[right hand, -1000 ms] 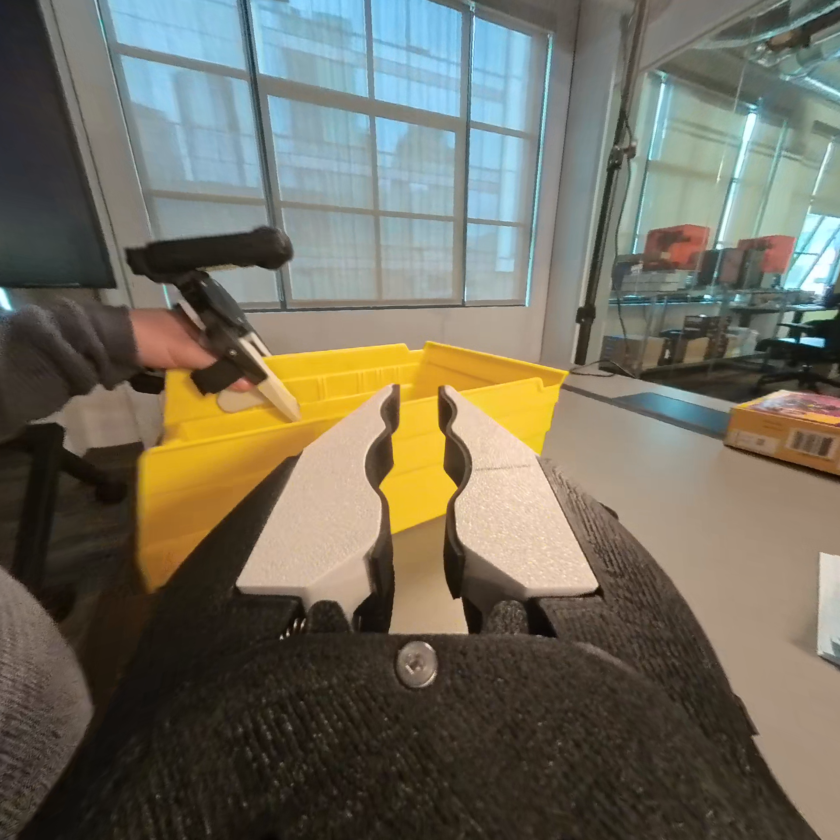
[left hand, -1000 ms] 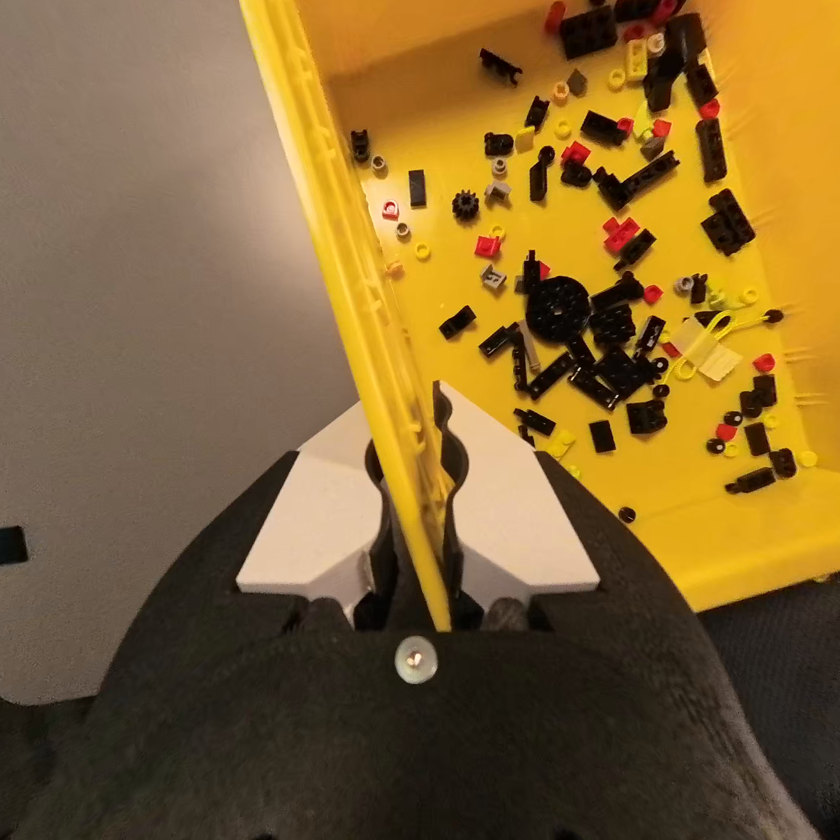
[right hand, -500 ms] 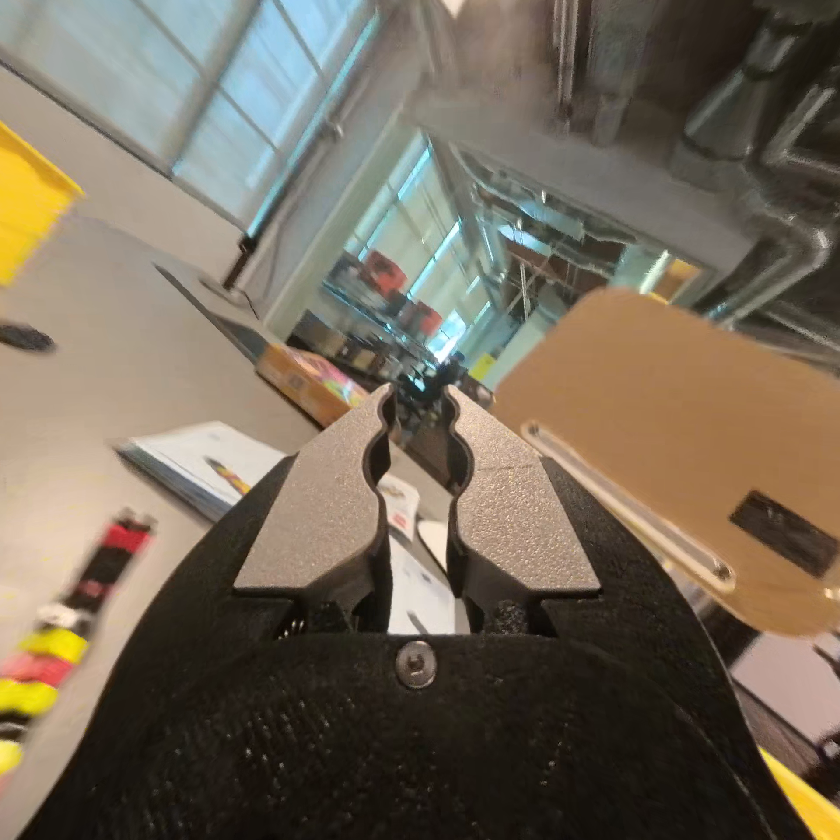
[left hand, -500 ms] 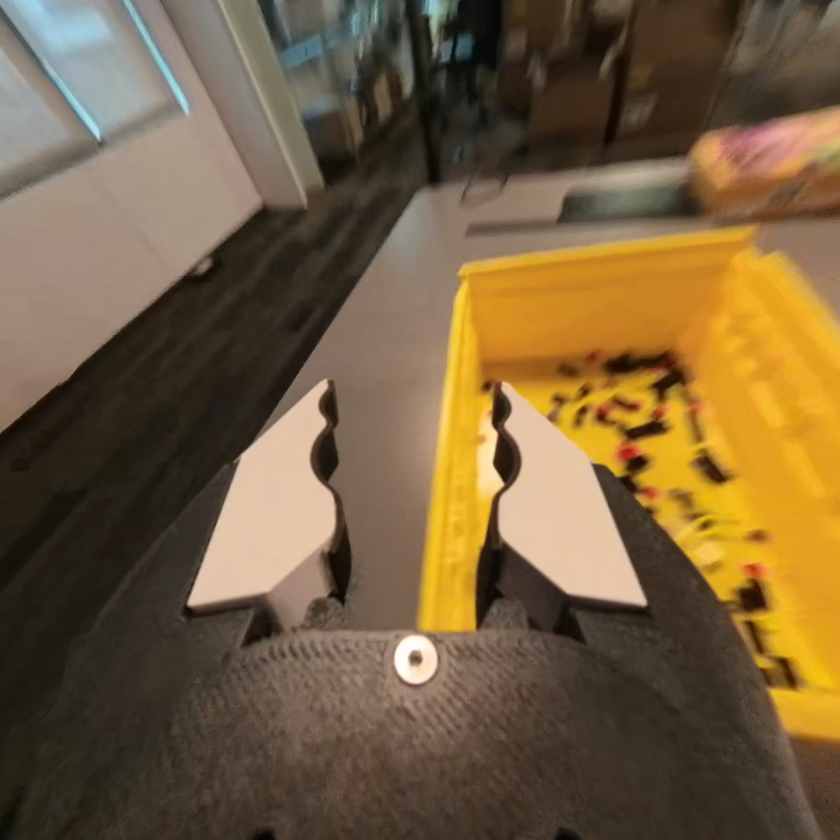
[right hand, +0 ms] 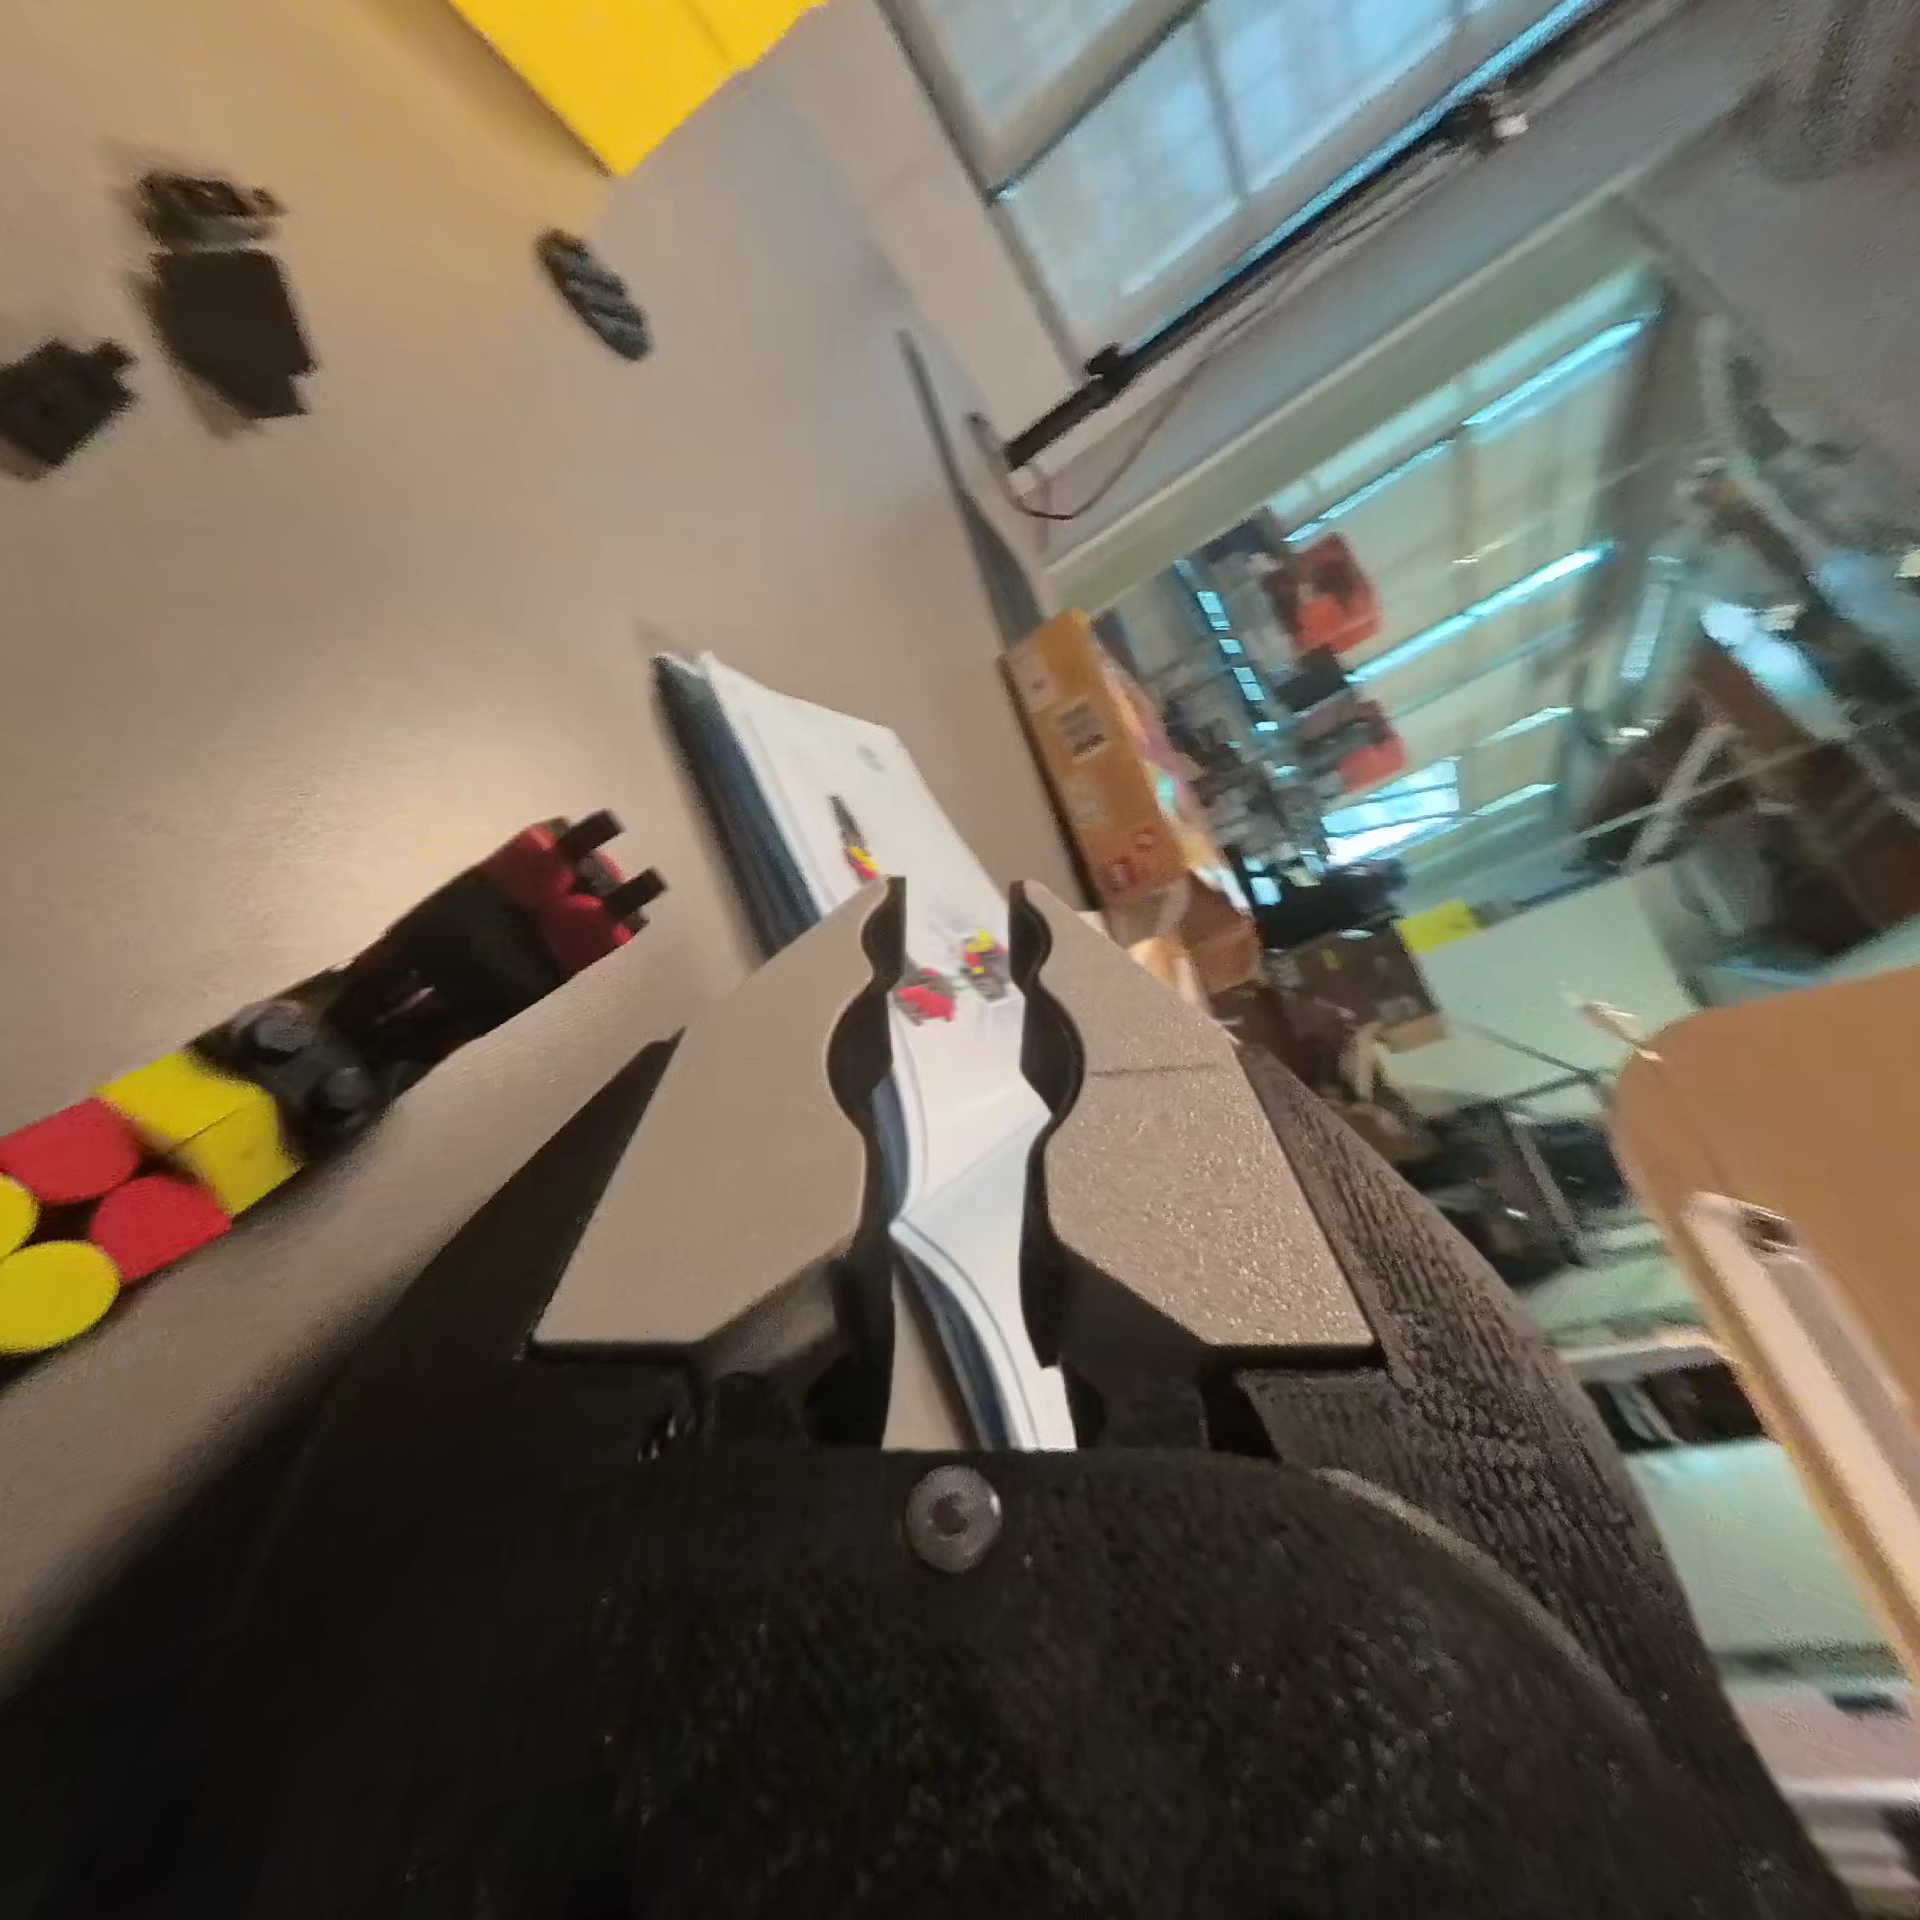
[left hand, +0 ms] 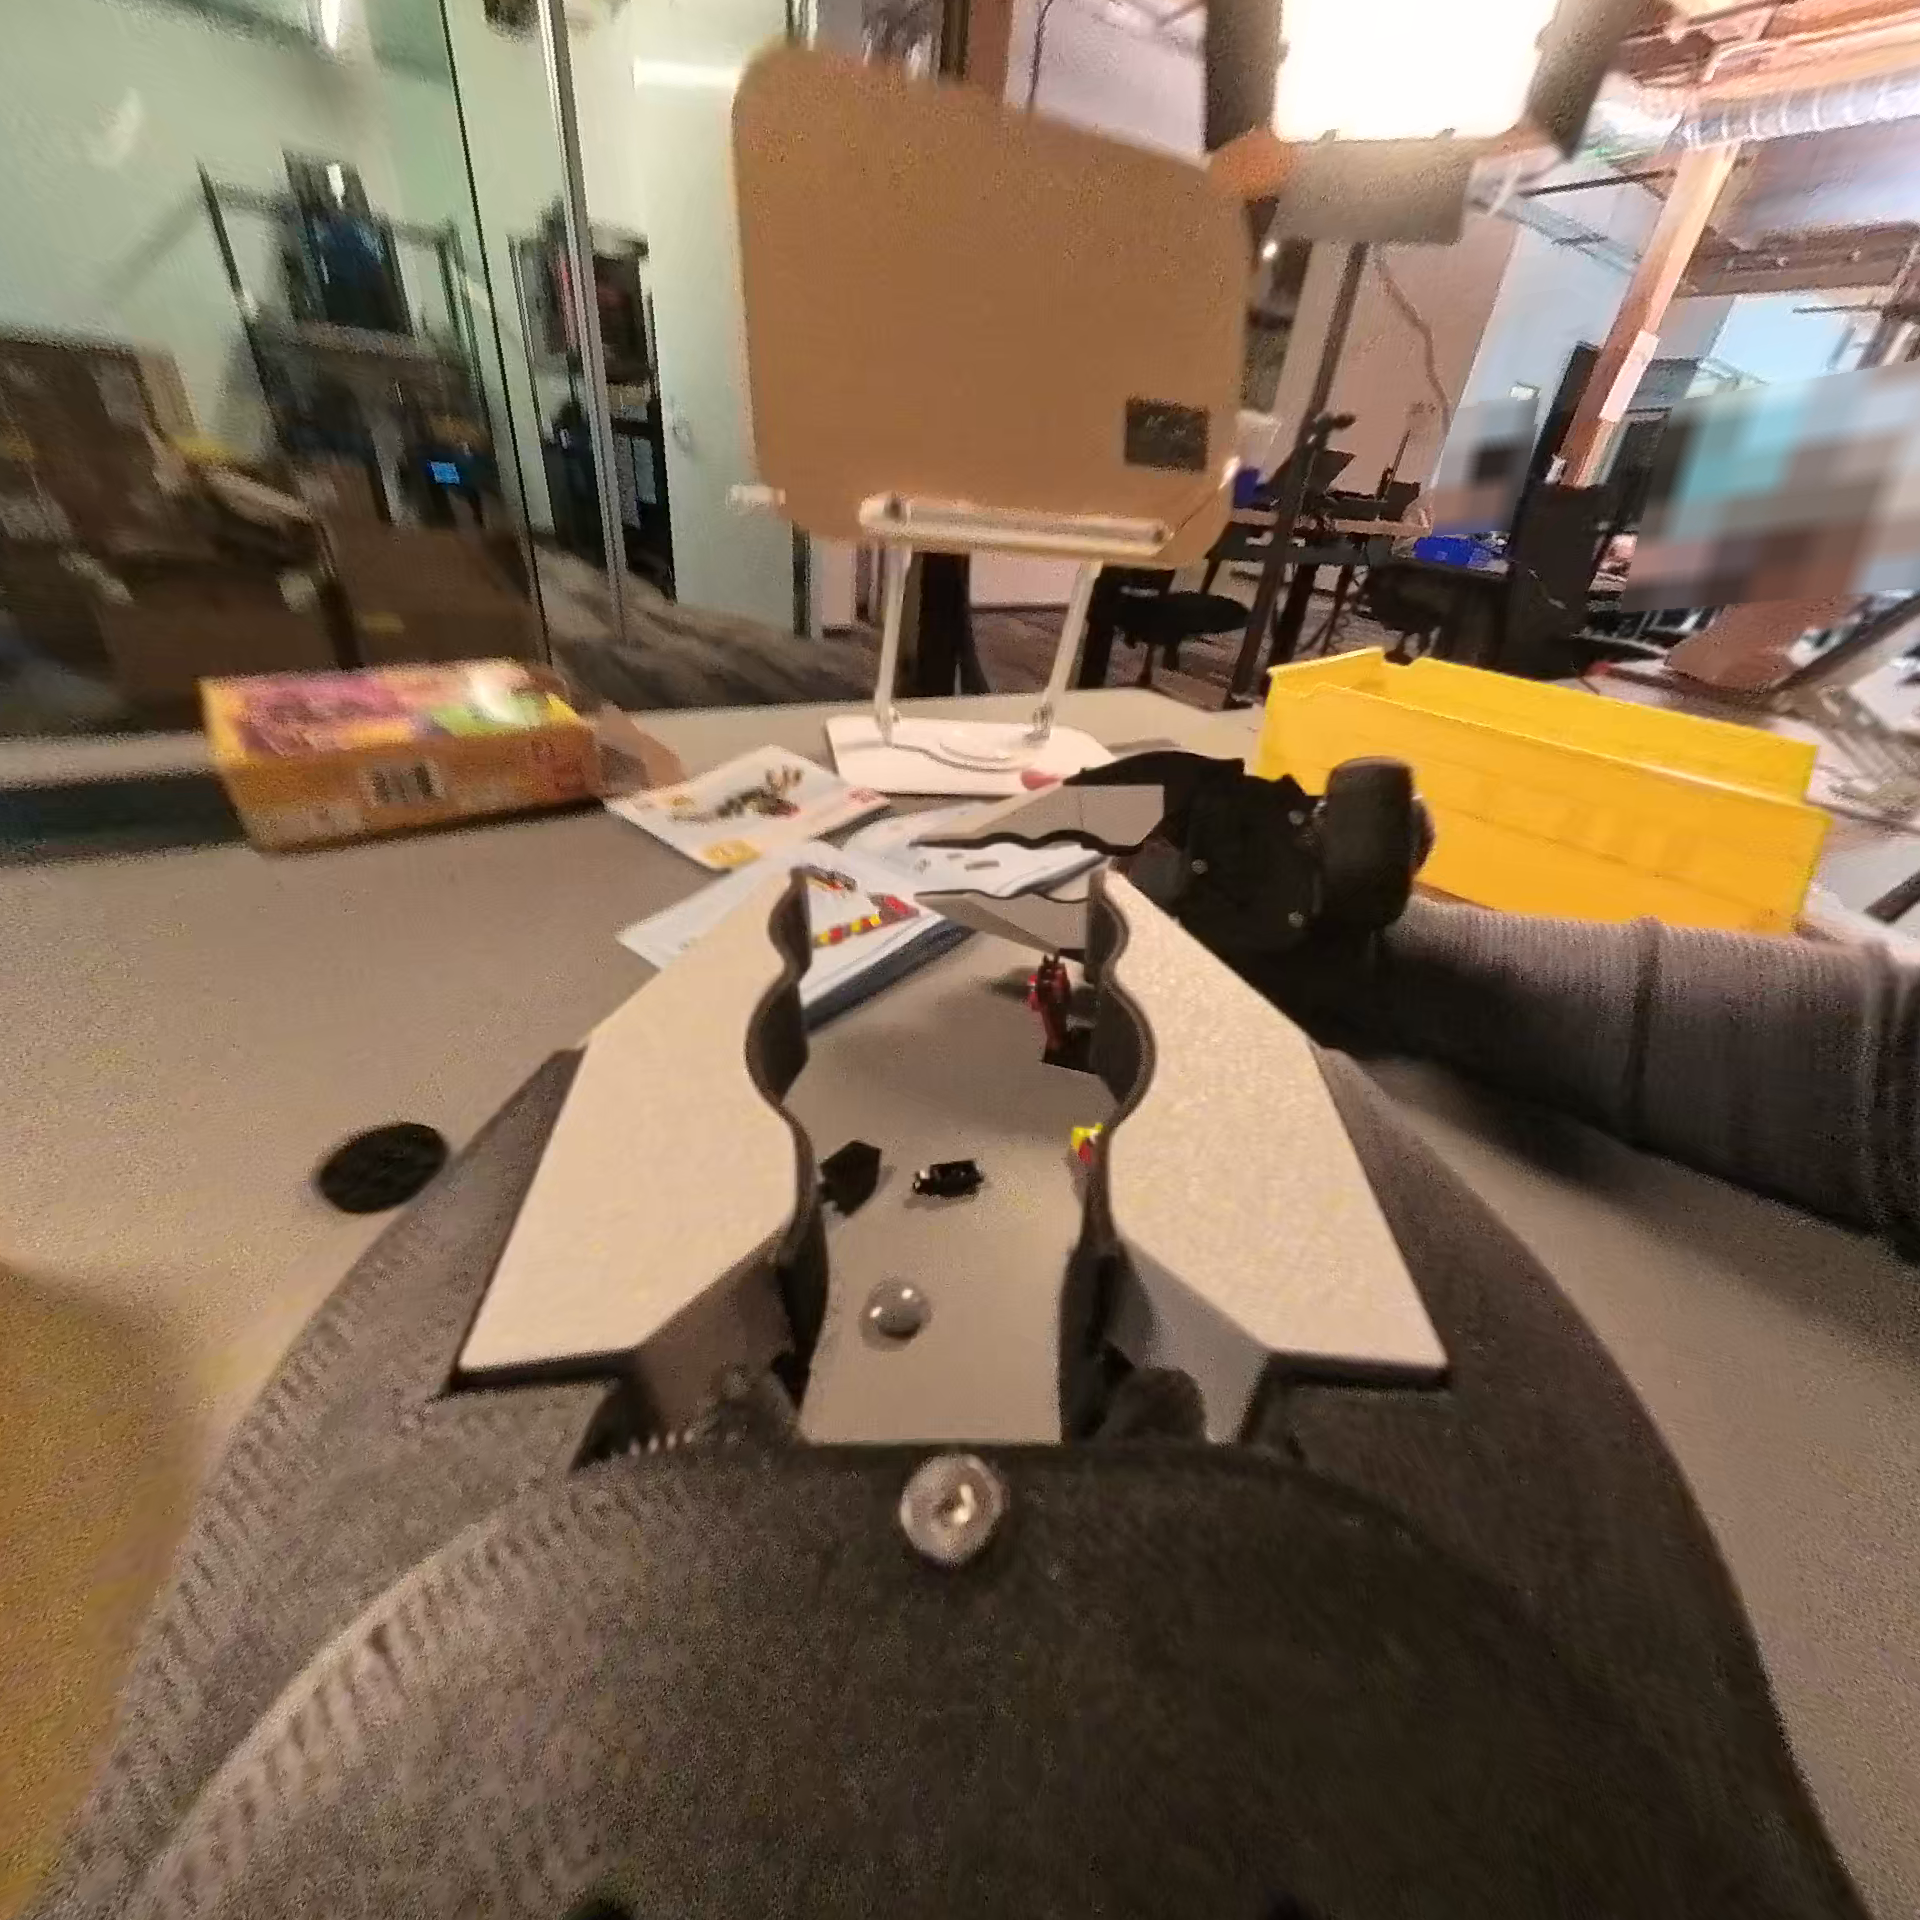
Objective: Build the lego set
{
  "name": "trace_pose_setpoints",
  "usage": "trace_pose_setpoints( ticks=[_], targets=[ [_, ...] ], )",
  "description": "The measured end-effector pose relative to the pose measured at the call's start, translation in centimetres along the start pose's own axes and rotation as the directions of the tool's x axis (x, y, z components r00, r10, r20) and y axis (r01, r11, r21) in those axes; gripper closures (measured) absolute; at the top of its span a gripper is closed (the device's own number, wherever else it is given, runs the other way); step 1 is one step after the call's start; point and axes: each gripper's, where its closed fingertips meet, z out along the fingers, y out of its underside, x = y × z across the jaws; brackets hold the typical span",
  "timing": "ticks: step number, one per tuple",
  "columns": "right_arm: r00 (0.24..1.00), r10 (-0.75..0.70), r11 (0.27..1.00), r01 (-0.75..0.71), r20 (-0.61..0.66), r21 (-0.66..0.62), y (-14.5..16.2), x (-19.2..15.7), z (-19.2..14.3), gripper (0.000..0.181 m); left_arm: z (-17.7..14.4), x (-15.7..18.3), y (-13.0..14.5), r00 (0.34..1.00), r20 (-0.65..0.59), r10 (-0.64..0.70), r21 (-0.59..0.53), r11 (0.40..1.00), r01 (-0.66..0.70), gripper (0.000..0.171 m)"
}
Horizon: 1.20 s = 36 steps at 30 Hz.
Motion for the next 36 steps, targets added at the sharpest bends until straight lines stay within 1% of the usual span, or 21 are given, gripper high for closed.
trace_pose_setpoints(
  ticks=[1, 2, 4, 6, 7, 8, 10, 11, 13, 15, 16, 18, 21, 26, 30, 31, 33, 36],
  targets=[
    [0.999, 0.023, 1.0, -0.024, 0.039, 0.006, 0.0, -0.4, -0.1, 0.163, 1.4, -0.1, 0.6, 1.0, -0.011, -0.029, -0.029, 0.999, 0.029, 0.119],
    [0.997, 0.04, 0.999, -0.041, 0.066, 0.021, -0.1, -0.5, -0.2, 0.163, 2.7, -0.3, 1.0, 1.0, -0.011, -0.02, -0.049, 0.999, 0.019, 0.118],
    [0.986, 0.063, 0.997, -0.069, 0.151, 0.031, -0.2, -1.3, -0.3, 0.164, 4.8, -2.2, 1.5, 0.997, 0.077, 0.007, -0.046, 0.999, -0.004, 0.119],
    [0.964, 0.076, 0.997, -0.074, 0.256, -0.015, 0.3, -2.6, 0.1, 0.161, 6.4, -3.9, 1.9, 0.989, 0.14, 0.042, -0.036, 0.999, -0.037, 0.119],
    [0.956, 0.072, 0.997, -0.066, 0.284, -0.033, 0.5, -3.0, 0.3, 0.166, 7.0, -4.8, 2.0, 0.982, 0.179, 0.058, -0.034, 0.998, -0.053, 0.119],
    [0.952, 0.07, 0.997, -0.063, 0.299, -0.033, 0.5, -3.2, 0.5, 0.168, 7.6, -5.4, 2.0, 0.976, 0.2, 0.084, -0.025, 0.996, -0.081, 0.119],
    [0.945, 0.089, 0.996, -0.081, 0.316, -0.038, 0.4, -3.2, 0.8, 0.167, 8.6, -7.0, 2.0, 0.95, 0.258, 0.176, -0.004, 0.983, -0.181, 0.121],
    [0.942, 0.101, 0.995, -0.092, 0.32, -0.042, 0.4, -3.2, 1.0, 0.166, 9.1, -7.8, 1.8, 0.936, 0.288, 0.203, -0.01, 0.978, -0.209, 0.123],
    [0.937, 0.122, 0.993, -0.113, 0.328, -0.046, 0.4, -3.0, 1.2, 0.164, 10.2, -8.4, 1.5, 0.927, 0.286, 0.242, -0.002, 0.968, -0.253, 0.124],
    [0.928, 0.142, 0.99, -0.129, 0.344, -0.061, 0.6, -3.1, 1.4, 0.165, 11.0, -8.6, 2.2, 0.937, 0.26, 0.233, -0.036, 0.972, -0.231, 0.124],
    [0.927, 0.146, 0.989, -0.131, 0.345, -0.068, 0.6, -3.1, 1.4, 0.167, 11.0, -8.5, 2.1, 0.94, 0.25, 0.233, -0.034, 0.972, -0.232, 0.124],
    [0.934, 0.131, 0.991, -0.117, 0.333, -0.063, 0.6, -3.0, 1.4, 0.181, 10.9, -8.2, 1.9, 0.948, 0.224, 0.227, -0.011, 0.973, -0.23, 0.128],
    [0.944, 0.111, 0.993, -0.097, 0.309, -0.062, 0.7, -2.9, 1.5, 0.181, 10.7, -7.9, 1.9, 0.96, 0.195, 0.202, 0.006, 0.978, -0.208, 0.129],
    [0.947, 0.146, 0.989, -0.139, 0.286, -0.045, 0.4, -2.2, 1.5, 0.181, 10.2, -7.3, 1.9, 0.974, 0.154, 0.165, 0.017, 0.985, -0.17, 0.13],
    [0.951, 0.107, 0.994, -0.101, 0.29, -0.036, 0.3, -2.7, 1.4, 0.181, 9.8, -6.0, 1.9, 0.968, 0.126, 0.215, 0.009, 0.976, -0.217, 0.131],
    [0.957, 0.095, 0.996, -0.091, 0.276, -0.027, 0.2, -2.6, 1.4, 0.174, 9.7, -5.5, 1.9, 0.965, 0.114, 0.235, 0.009, 0.971, -0.237, 0.131],
    [0.974, 0.089, 0.995, -0.094, 0.208, 0.015, -0.2, -1.6, 1.1, 0.162, 9.7, -4.5, 1.8, 0.954, 0.097, 0.285, 0.012, 0.958, -0.287, 0.131],
    [0.989, 0.147, 0.983, -0.149, 0.031, 0.109, -0.8, 1.5, 0.1, 0.156, 9.7, -2.9, 1.7, 0.931, 0.071, 0.359, 0.023, 0.932, -0.361, 0.131]
  ],
)
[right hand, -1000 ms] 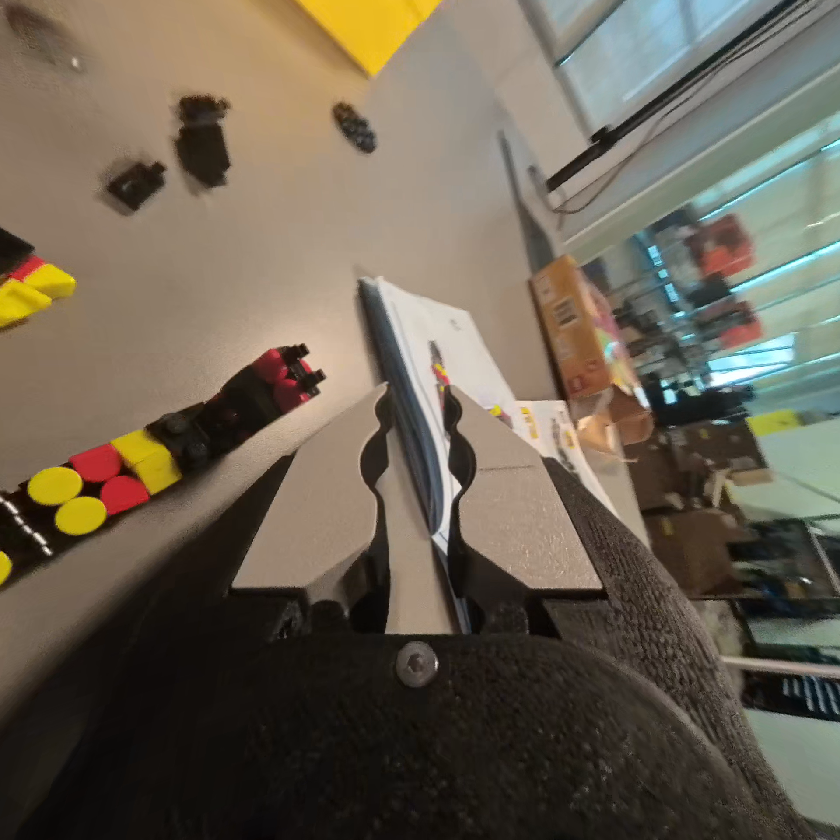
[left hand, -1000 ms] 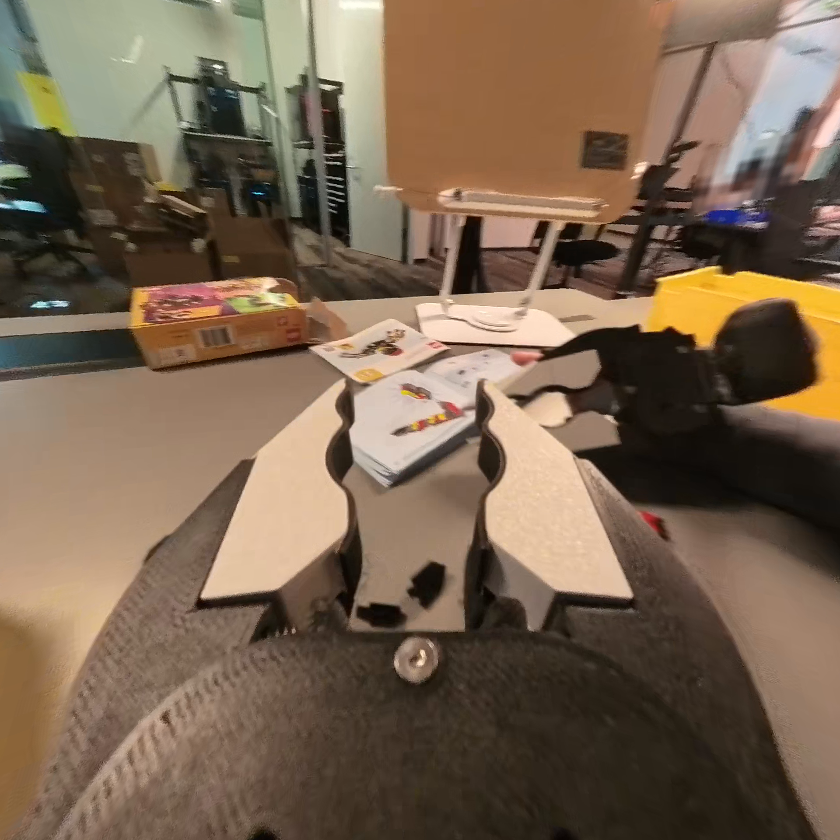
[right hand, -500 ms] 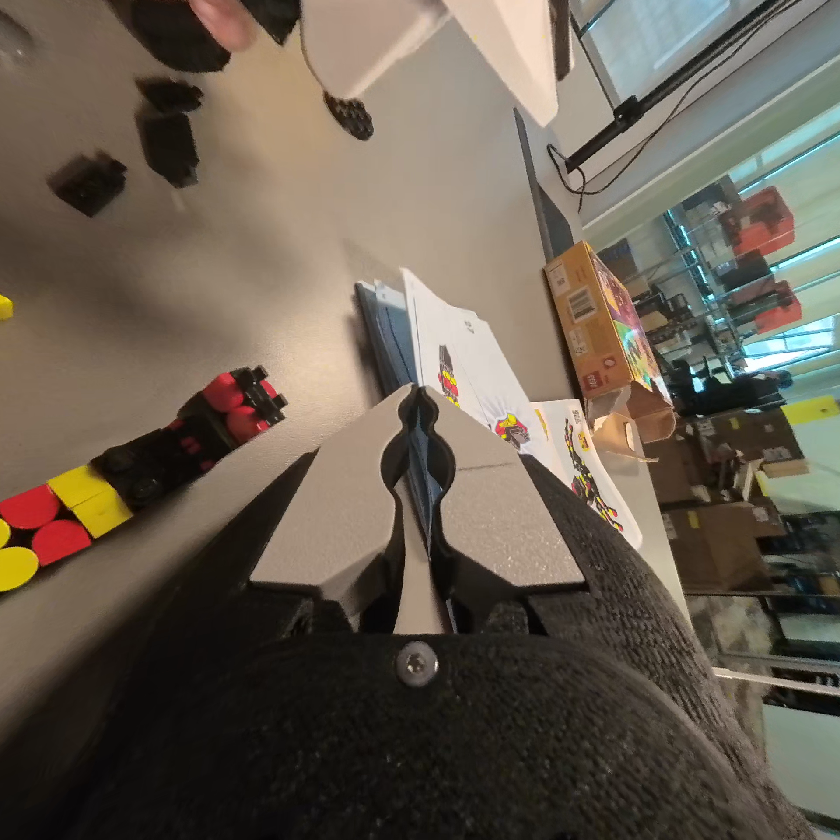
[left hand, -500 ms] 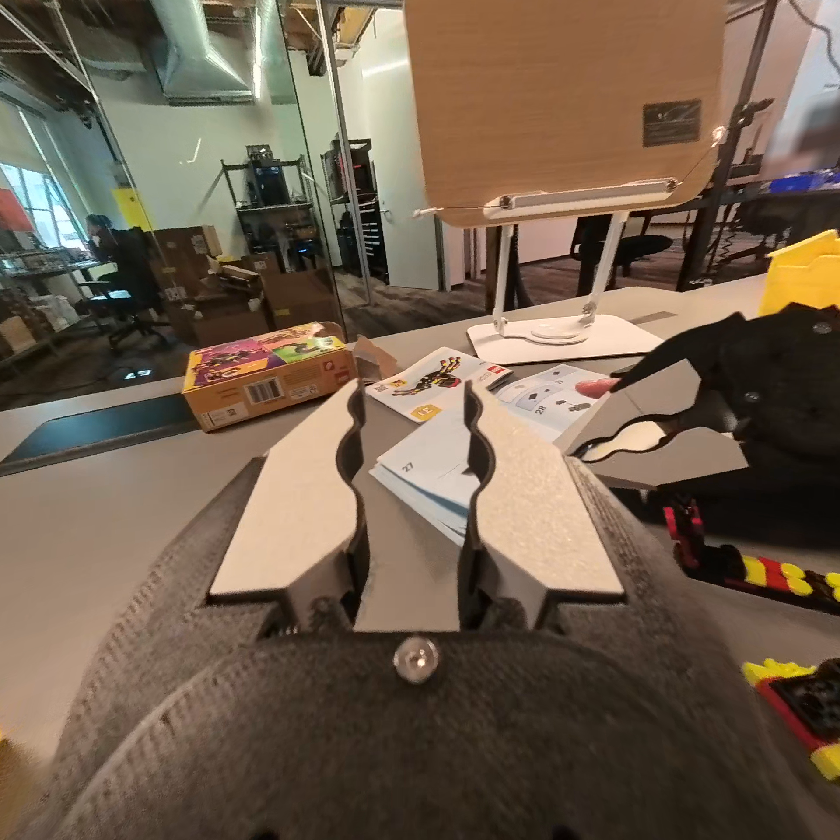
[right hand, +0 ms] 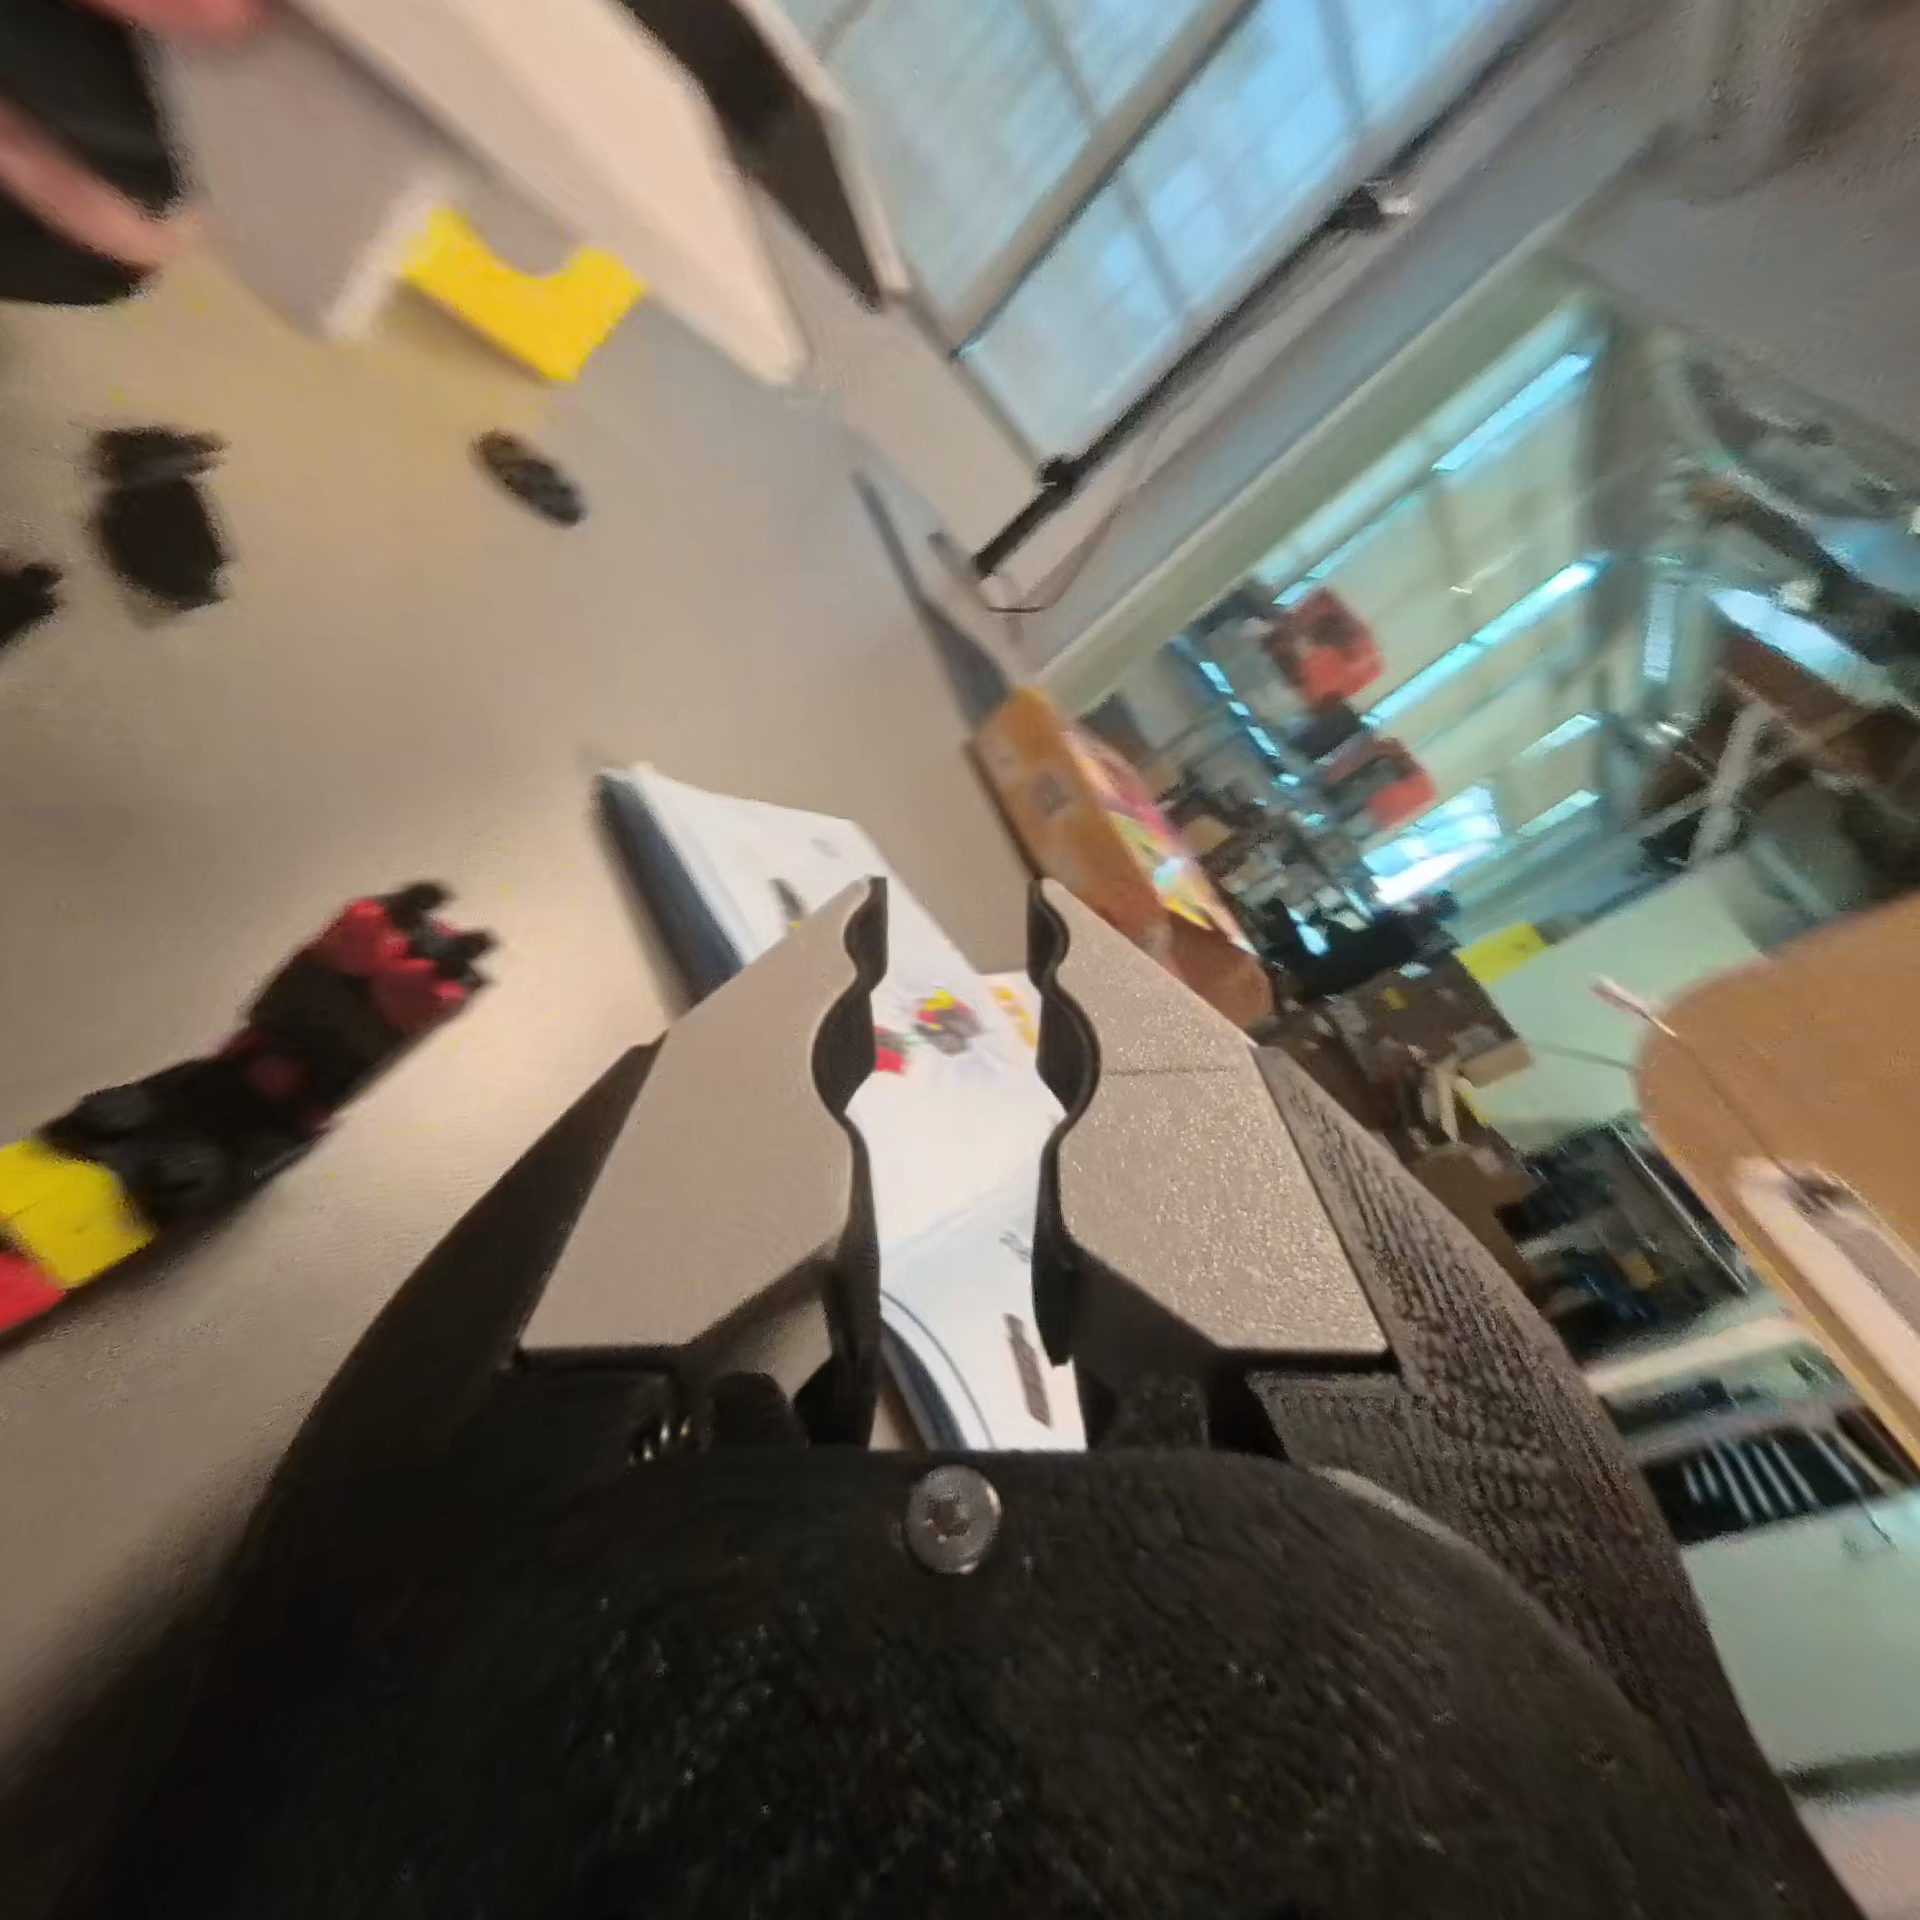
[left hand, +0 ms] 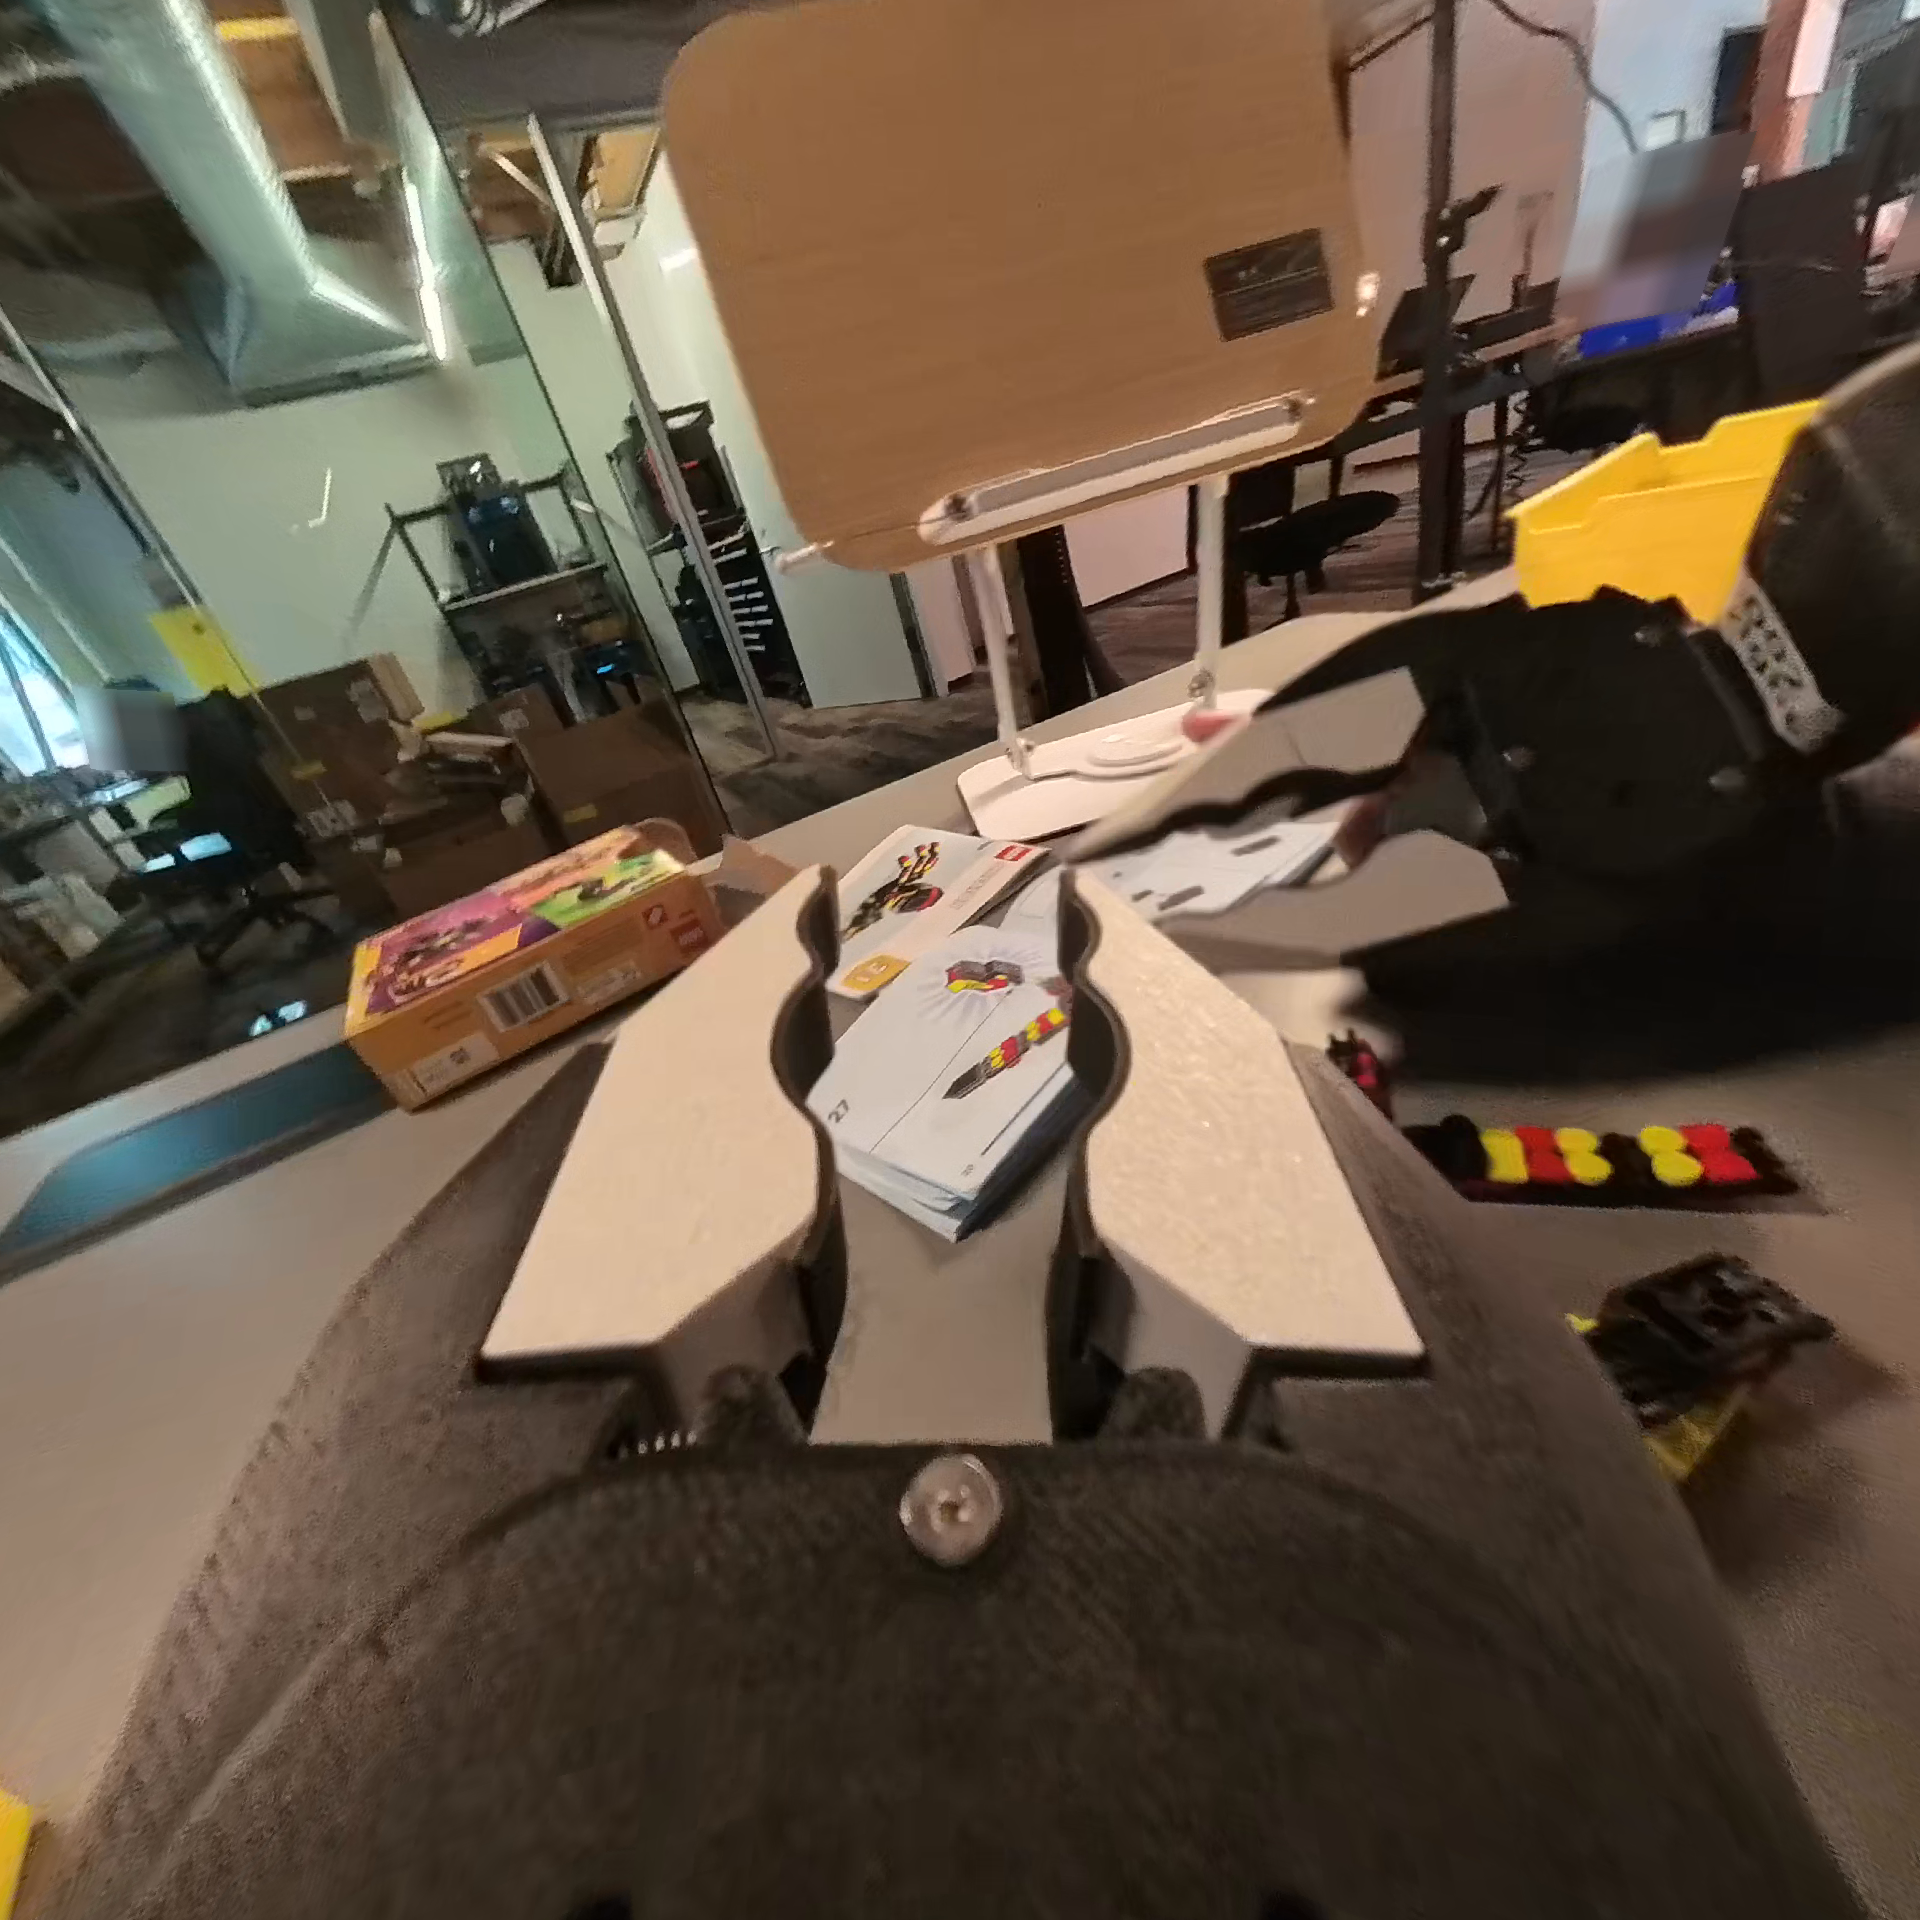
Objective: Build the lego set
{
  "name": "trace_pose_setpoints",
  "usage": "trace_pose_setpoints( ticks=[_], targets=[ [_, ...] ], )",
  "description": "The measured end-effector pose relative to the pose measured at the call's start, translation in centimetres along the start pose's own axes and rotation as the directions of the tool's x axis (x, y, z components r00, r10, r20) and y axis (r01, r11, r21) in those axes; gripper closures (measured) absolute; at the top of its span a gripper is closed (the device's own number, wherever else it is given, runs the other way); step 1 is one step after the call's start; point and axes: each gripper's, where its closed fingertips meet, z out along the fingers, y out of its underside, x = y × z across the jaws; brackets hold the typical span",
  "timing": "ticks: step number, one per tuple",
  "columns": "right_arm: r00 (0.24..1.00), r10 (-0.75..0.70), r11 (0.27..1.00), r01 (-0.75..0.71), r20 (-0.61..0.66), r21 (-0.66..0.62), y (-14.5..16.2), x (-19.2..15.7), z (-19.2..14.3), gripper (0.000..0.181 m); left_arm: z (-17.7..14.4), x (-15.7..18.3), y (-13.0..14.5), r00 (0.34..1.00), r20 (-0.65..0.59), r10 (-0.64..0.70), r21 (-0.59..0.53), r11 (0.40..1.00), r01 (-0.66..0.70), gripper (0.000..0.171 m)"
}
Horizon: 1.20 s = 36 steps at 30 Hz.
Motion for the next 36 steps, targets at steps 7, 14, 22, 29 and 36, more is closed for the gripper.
trace_pose_setpoints(
  ticks=[7, 14, 22, 29, 36],
  targets=[
    [0.913, 0.173, 0.984, -0.174, -0.37, 0.032, 1.7, 7.7, -3.5, 0.151, -3.2, 6.7, -7.3, 0.973, -0.229, 0.04, 0.117, 0.993, -0.014, 0.129],
    [0.889, 0.234, 0.971, -0.234, -0.393, 0.049, 2.4, 8.6, -4.0, 0.152, -13.5, 1.0, -14.6, 0.975, -0.202, -0.094, 0.079, 0.991, 0.112, 0.127],
    [0.915, 0.221, 0.975, -0.221, -0.338, 0.039, 2.3, 7.7, -3.1, 0.152, -27.4, -25.2, -1.7, 0.792, 0.585, 0.173, -0.524, 0.826, 0.207, 0.093],
    [0.916, 0.222, 0.973, -0.228, -0.334, 0.022, 2.5, 7.5, -3.0, 0.152, -29.4, -26.8, 10.6, 0.914, 0.403, 0.032, -0.854, 0.373, 0.364, 0.088],
    [0.929, 0.184, 0.979, -0.201, -0.321, -0.021, 2.8, 6.9, -2.5, 0.153, -30.1, -23.4, 12.8, 0.885, 0.413, -0.215, -0.888, 0.124, 0.444, 0.161]
  ],
)
